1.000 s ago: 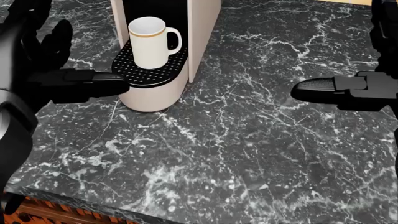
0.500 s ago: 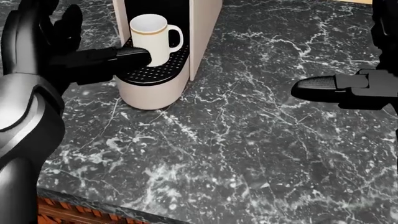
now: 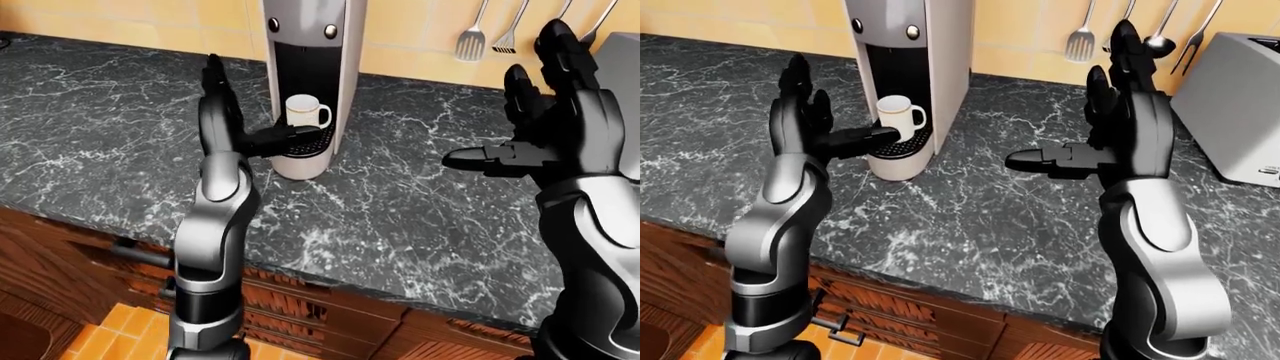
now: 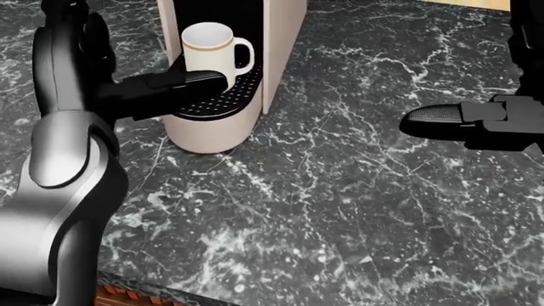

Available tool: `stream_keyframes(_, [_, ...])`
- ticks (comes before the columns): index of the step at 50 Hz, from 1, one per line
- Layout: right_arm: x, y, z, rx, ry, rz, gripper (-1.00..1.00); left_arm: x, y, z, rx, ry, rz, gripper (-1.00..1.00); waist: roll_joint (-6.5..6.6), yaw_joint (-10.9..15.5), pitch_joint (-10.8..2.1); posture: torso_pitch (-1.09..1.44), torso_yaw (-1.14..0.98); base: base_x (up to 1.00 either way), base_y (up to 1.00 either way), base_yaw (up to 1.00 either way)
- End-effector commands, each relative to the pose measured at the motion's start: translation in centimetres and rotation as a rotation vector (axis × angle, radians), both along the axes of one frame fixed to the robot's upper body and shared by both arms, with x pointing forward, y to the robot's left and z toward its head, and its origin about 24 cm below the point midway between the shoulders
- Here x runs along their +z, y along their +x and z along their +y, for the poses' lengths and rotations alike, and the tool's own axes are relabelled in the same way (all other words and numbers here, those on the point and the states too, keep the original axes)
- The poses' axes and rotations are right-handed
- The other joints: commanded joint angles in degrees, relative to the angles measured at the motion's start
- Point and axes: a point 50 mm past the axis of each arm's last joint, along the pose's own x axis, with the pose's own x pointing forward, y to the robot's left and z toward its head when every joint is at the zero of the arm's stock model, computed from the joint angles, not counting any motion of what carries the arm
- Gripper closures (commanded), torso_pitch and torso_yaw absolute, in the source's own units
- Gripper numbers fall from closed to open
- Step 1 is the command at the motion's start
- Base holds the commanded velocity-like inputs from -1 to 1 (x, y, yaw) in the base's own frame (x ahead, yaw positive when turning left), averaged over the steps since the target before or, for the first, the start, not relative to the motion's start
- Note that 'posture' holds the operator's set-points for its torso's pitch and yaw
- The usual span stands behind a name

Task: Pick the mug from under the coffee machine dispenser and place it on the counter.

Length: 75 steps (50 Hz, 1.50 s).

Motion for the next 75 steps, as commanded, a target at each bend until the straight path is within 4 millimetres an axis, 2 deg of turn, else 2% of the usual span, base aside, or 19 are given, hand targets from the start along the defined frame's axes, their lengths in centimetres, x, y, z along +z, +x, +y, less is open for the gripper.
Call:
stream_keyframes(1, [1.3, -0.6, 0.0, -0.007, -0.013, -0.081, -1.0, 1.6, -0.6, -0.4, -0.012, -0.005, -0.09, -1.0, -0.13, 0.01, -1.41, 0.0, 0.0, 0.0, 0.0, 0.0])
stream_keyframes(15, [1.2, -0.6, 0.0, -0.006, -0.013, -0.08, -1.0, 1.1, -1.2, -2.6, -0.067, -0.012, -0.085, -1.0, -0.32, 0.08, -1.41, 0.0, 0.0, 0.0, 0.0, 0.0])
stream_keyframes(31, [1.2, -0.7, 0.0, -0.004, -0.011, -0.082, -1.0, 1.1, -0.5, -3.2, -0.066, -0.022, -0.083, -1.0, -0.55, 0.13, -1.4, 0.0, 0.0, 0.0, 0.0, 0.0])
stream_keyframes(47, [1.4, -0.6, 0.0, -0.002, -0.009, -0.084, -1.0, 0.7, -0.4, -3.6, -0.079, -0.021, -0.068, -0.68, -0.62, 0.12, -1.44, 0.0, 0.0, 0.0, 0.0, 0.0])
stream_keyframes(60, [1.3, -0.7, 0.0, 0.0, -0.008, -0.083, -1.0, 0.5, -0.2, -3.7, -0.08, -0.024, -0.064, -0.59, -0.62, 0.14, -1.5, 0.0, 0.0, 0.0, 0.0, 0.0])
stream_keyframes(69, [1.3, -0.7, 0.1, 0.002, -0.008, -0.083, -1.0, -0.2, 1.1, -3.8, -0.076, -0.016, -0.047, -0.6, -0.65, 0.19, -1.61, 0.0, 0.0, 0.0, 0.0, 0.0])
stream_keyframes(75, [1.3, -0.8, 0.1, 0.005, -0.007, -0.085, -1.0, -0.2, 1.6, -4.0, -0.08, -0.008, -0.048, -0.51, -0.7, 0.19, -1.61, 0.0, 0.0, 0.0, 0.0, 0.0])
